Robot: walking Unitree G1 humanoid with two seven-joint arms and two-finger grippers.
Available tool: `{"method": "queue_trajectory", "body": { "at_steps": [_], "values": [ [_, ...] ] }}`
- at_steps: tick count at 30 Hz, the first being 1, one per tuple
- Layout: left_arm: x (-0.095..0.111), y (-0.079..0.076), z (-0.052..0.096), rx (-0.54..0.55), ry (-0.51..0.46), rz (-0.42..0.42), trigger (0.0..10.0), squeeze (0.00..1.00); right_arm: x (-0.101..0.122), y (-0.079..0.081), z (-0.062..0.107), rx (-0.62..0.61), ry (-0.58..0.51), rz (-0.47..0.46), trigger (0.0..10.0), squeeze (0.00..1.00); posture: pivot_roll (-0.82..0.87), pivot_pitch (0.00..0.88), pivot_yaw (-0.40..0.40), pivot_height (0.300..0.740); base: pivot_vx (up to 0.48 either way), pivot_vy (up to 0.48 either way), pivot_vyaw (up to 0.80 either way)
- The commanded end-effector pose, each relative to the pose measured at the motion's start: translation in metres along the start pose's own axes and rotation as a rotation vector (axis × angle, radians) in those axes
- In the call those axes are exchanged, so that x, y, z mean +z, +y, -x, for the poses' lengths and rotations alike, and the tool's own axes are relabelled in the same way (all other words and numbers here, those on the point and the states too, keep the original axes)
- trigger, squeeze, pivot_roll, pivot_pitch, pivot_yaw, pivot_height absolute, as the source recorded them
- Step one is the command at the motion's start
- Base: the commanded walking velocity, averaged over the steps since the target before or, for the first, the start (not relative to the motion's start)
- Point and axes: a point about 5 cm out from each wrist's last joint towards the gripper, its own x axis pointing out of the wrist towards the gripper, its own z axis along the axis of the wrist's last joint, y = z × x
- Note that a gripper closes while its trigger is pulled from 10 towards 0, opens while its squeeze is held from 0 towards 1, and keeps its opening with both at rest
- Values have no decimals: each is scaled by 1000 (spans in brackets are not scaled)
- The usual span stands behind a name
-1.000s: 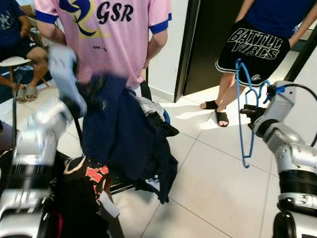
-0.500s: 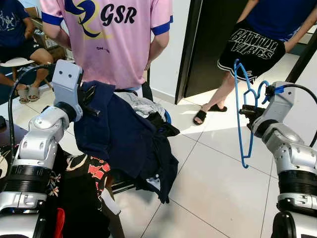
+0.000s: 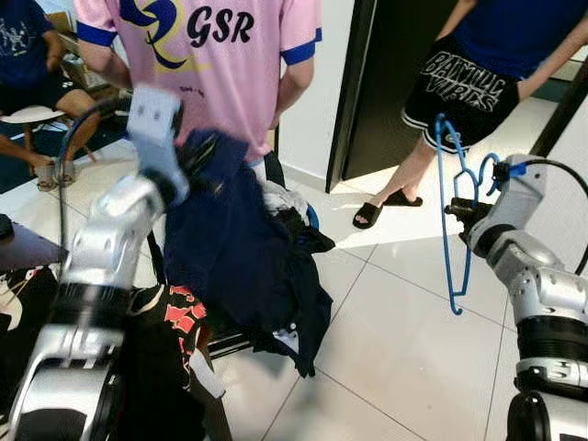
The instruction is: Hang hanger
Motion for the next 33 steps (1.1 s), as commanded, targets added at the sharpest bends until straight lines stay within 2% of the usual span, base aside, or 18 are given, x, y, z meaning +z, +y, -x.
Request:
{"method": "queue_trajectory", "body": {
  "at_steps": [1, 2, 3, 7, 11, 15, 20, 23, 26, 30, 33],
  "values": [
    [12, -6, -9, -58, -63, 11, 4039, 0, 6, -3, 1, -13, -29, -1, 10000, 0, -45, 3, -18, 740, 0, 0, 0],
    [16, -10, -12, -68, -79, 15, 9373, 0, 6, -3, 2, -13, -31, 0, 10000, 0, -52, 3, -17, 740, 0, 0, 0],
    [19, -14, -14, -77, -95, 12, 10000, 0, 6, -3, 3, -12, -33, 1, 10000, 0, -53, 3, -17, 740, 0, 0, 0],
    [18, -25, -13, -69, -106, -7, 10000, 0, 5, -2, 4, -8, -31, 2, 10000, 0, -53, 3, -18, 740, 0, 0, 0],
    [17, -25, -12, -48, -110, -6, 10000, 0, 5, -1, 3, 3, -30, 2, 10000, 0, -51, 2, -23, 740, 0, -159, 0],
    [20, -27, -6, -13, -145, 36, 10000, 0, 5, 22, 3, 162, -41, 12, 10000, 0, -40, 2, -28, 740, 0, -434, 0],
    [22, -26, -5, -8, -151, 36, 10000, 0, 4, 32, 4, 226, -49, 21, 10000, 0, -36, 0, -28, 740, 0, -415, 0],
    [22, -26, -5, -8, -151, 36, 10000, 0, 4, 32, 4, 226, -49, 21, 10000, 0, -36, 0, -28, 740, 0, -409, 0],
    [25, -27, -1, 10, -160, 41, 10000, 0, 7, 42, 7, 287, -95, 53, 10000, 0, -36, 0, -23, 740, 0, -410, 779],
    [25, -27, -1, 21, -158, 37, 10000, 0, 8, 43, 8, 306, -98, 66, 10000, 0, -37, 0, -21, 740, 0, -336, 781],
    [25, -26, 1, 47, -155, 40, 10000, 0, 8, 44, 10, 323, -99, 68, 10000, 0, -38, 0, -21, 740, 0, 0, 0]
  ]
}}
